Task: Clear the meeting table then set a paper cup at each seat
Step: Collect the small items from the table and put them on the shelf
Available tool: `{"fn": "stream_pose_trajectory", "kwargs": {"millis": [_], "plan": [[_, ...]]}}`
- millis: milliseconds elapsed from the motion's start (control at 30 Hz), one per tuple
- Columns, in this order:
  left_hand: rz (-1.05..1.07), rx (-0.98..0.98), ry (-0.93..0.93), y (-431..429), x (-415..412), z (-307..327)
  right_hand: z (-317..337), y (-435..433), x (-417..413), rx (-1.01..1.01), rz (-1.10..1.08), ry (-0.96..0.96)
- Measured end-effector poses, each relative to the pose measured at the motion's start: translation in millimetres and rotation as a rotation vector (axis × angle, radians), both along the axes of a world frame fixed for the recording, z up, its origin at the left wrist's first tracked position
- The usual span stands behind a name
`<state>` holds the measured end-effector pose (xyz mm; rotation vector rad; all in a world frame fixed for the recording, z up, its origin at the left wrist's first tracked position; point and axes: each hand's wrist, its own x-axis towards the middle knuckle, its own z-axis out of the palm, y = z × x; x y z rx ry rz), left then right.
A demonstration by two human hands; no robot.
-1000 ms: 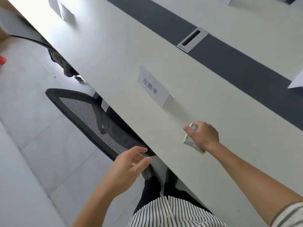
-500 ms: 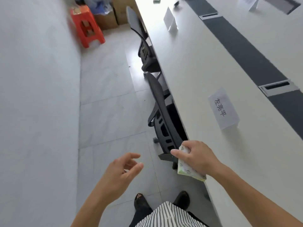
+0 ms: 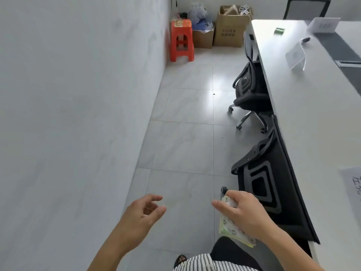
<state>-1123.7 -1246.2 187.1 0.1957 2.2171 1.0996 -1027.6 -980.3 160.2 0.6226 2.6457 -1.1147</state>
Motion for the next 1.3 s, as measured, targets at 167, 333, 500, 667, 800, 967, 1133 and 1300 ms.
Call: {"fn": "stream_pose_trajectory", "kwargs": {"millis": [167,333,500,667,800,967,1133,1300], "plan": [[-0.037,-0.006,-0.019,19,-66,-12,-6,26,-63,0.038,-0.017,-0.009],[-0.048,-0.037,0.0,61,-168,-19,-20,70,-162,0.035,-0.063,0.001],[-0.096,-0.047,0.043,119,-273,-2,-11,119,-272,0.008,-0.057,0.03],[-0.073,-0.021,0.046,165,-359,0,8,165,-370,0.065,-0.016,0.032],[-0.135,-0.062,-0.016,202,-431,-9,3,205,-440,0.063,-0.024,0.032],[-0.161,-0.049,-0.008,251,-551,-23,-13,253,-540,0.087,-0.079,0.02],[-0.215,-0.037,0.023,310,-688,-9,-1,301,-646,0.047,-0.219,0.059],[-0.332,0.005,0.039,397,-805,11,15,362,-734,0.045,-0.318,0.076]]}}
